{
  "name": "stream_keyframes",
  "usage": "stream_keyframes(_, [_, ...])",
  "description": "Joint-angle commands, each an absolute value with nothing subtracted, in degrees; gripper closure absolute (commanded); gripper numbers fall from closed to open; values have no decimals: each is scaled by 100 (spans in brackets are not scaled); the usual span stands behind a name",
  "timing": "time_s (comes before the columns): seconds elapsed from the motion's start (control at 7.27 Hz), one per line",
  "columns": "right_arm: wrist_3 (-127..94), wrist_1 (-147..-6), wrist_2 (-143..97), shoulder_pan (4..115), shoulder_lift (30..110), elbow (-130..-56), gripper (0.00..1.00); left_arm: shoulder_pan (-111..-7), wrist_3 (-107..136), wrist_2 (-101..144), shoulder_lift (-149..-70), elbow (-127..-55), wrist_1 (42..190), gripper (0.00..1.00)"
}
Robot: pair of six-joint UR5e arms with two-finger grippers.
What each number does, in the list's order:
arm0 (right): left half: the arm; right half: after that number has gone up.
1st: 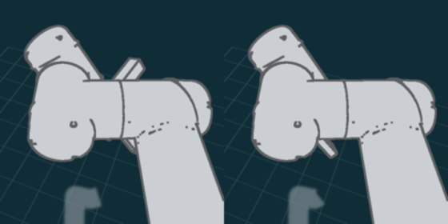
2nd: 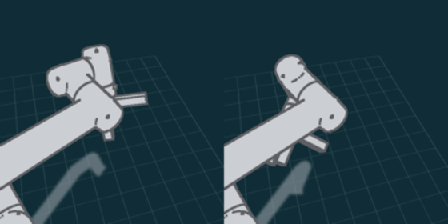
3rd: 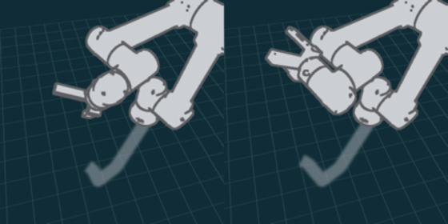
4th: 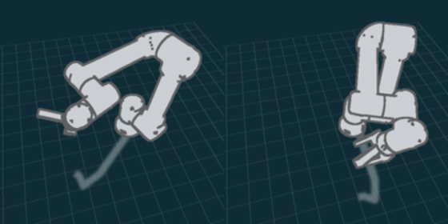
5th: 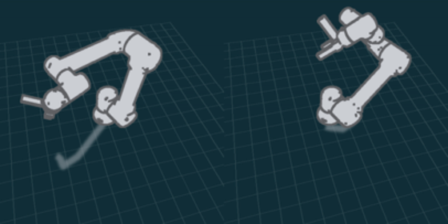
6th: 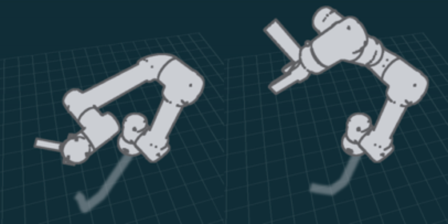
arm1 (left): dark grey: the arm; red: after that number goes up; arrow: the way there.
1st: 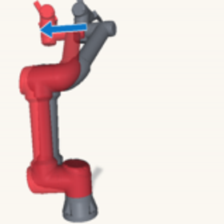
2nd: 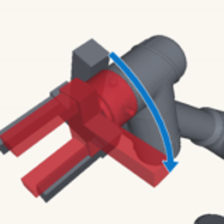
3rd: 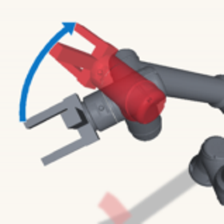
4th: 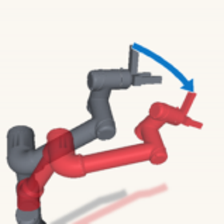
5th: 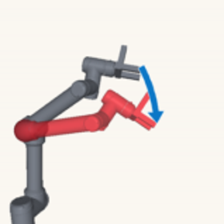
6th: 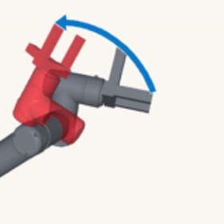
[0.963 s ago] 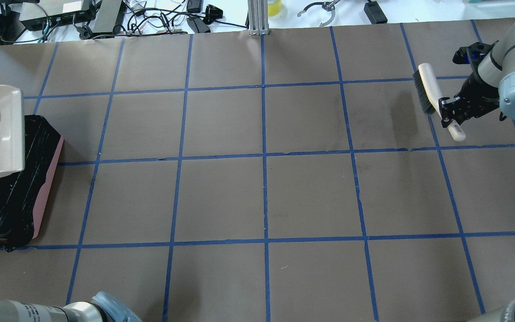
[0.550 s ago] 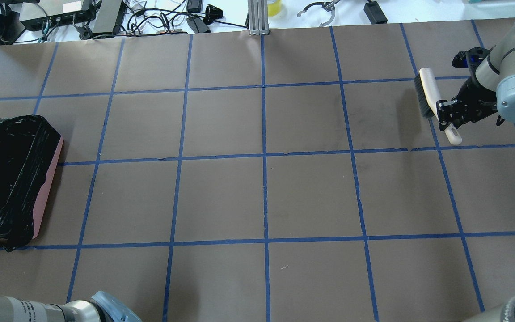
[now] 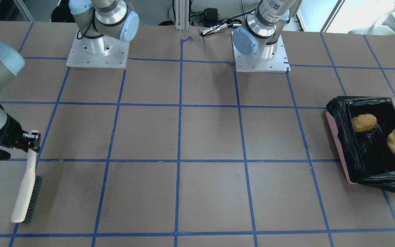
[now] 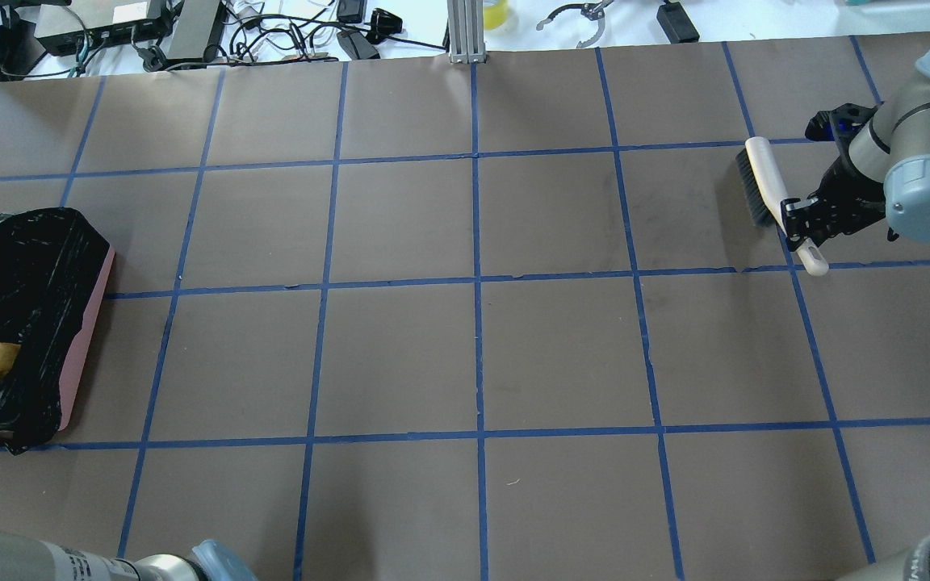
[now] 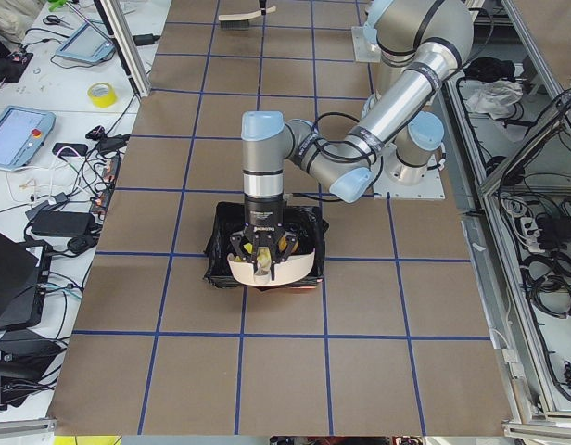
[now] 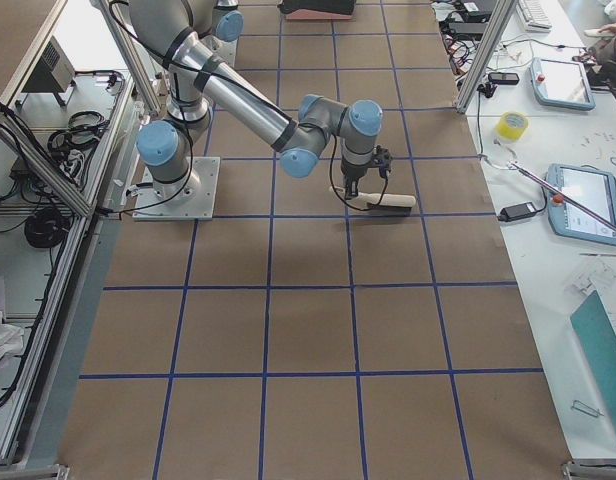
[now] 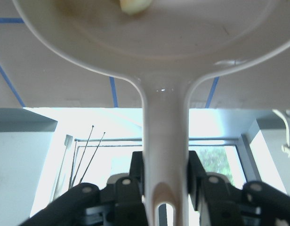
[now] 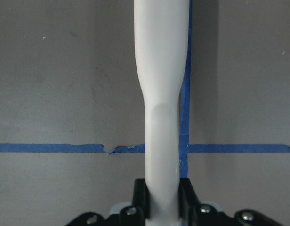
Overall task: Sweep and dump trash into bin
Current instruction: 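Bring the empty dustpan back and lower it onto the table with the left gripper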
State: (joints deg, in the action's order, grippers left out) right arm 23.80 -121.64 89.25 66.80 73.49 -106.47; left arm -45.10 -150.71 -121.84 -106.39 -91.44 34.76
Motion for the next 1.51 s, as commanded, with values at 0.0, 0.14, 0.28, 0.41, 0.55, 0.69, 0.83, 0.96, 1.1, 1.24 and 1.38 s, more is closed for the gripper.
stream_keyframes(0.0, [2347,-12173,8947,6680,7348,-10661,83,-5061,-15599,-12848,-10723,-9176,2718,100])
stream_keyframes(0.14, [2355,-12164,8947,6680,7348,-10679,75,-5123,-15949,-12780,-10723,-9167,2185,100])
stream_keyframes(0.28, [2338,-12164,8947,6680,7339,-10705,68,-5228,-15987,-12405,-10697,-9132,1806,100])
stream_keyframes(0.41, [2338,-12164,8947,6680,7339,-10714,59,-5543,-15996,-12071,-10705,-9132,1210,100])
stream_keyframes(0.55, [2364,-12173,8956,6680,7330,-10714,51,-5946,-15848,-11885,-10722,-9132,795,100])
stream_keyframes(0.69, [2373,-12182,8956,6680,7330,-10714,35,-6272,-15229,-11630,-10723,-9132,791,100])
stream_keyframes(0.83, [2373,-12173,8956,6680,7321,-10714,31,-6597,-14614,-11532,-10749,-9167,817,100])
stream_keyframes(0.96, [2373,-12182,8947,6680,7313,-10714,29,-7053,-13659,-11131,-10793,-9184,1009,100])
stream_keyframes(1.1, [2382,-12182,8947,6680,7269,-10714,27,-7362,-12779,-11049,-10854,-9176,1629,100])
stream_keyframes(1.24, [2391,-12199,8947,6680,7112,-10714,27,-7565,-11883,-11022,-10976,-9167,2235,100])
stream_keyframes(1.38, [2399,-12199,8956,6680,7093,-10714,27,-7654,-11248,-10508,-11108,-9167,2641,100])
